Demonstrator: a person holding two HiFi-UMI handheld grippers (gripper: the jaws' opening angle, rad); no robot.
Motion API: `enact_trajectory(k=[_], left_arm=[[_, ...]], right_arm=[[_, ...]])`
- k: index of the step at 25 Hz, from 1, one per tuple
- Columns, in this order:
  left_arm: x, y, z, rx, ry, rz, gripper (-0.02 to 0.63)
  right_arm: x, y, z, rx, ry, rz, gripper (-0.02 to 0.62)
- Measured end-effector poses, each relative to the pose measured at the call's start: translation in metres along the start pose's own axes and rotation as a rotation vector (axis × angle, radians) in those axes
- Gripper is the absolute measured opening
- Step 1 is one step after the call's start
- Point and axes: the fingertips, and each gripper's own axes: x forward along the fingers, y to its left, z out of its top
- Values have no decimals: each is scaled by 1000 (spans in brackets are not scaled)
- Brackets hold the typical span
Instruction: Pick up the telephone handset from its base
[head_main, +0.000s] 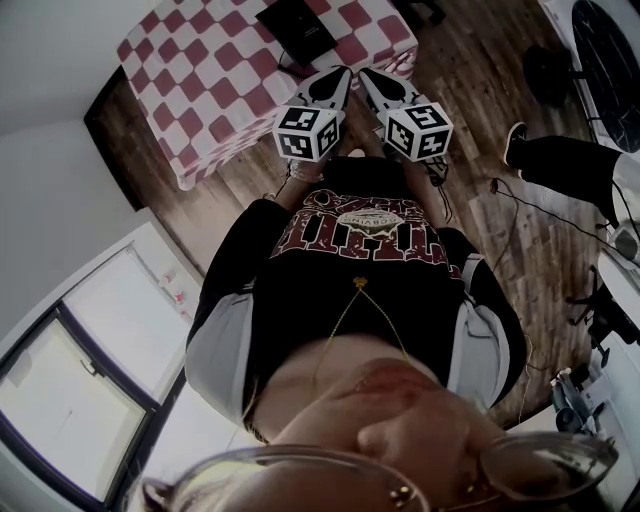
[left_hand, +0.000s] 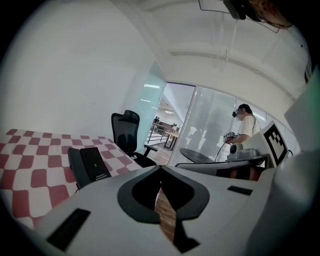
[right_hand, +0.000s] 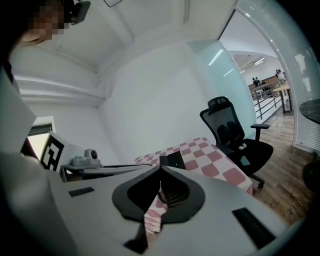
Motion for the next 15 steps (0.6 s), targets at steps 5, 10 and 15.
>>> enact_trajectory(k=[5, 10, 15], left_arm=[[13, 12, 7, 3, 12, -8, 11], [25, 32, 16, -7, 15, -8, 11], [34, 58, 25, -13, 21, 2, 11]], right_arm=[[15, -10, 10, 0, 8, -3, 18], [37, -16, 17, -1, 18, -4, 18], [63, -23, 24, -6, 30, -6, 18]])
